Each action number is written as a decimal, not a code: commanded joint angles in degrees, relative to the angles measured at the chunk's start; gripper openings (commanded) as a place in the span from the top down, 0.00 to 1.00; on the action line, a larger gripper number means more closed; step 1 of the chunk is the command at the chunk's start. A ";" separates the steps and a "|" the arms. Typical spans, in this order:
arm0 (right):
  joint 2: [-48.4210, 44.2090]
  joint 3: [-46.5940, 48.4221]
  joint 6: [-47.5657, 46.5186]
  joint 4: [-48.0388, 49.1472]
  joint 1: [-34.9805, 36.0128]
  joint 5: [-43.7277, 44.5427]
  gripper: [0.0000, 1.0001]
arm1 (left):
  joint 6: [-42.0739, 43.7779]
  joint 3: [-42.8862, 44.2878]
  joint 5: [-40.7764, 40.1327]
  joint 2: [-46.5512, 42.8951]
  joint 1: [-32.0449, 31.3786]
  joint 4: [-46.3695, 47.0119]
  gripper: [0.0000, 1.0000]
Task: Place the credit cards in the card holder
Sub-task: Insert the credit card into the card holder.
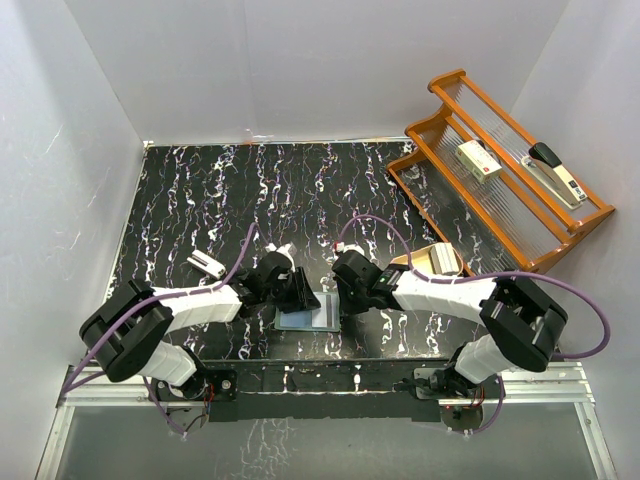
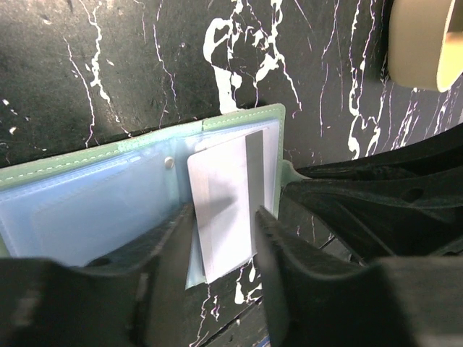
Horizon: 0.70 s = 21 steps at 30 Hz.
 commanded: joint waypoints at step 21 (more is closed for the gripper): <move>1.23 1.15 -0.30 3.70 0.00 0.97 0.99 | 2.91 2.43 0.59 0.53 -0.27 0.05 0.62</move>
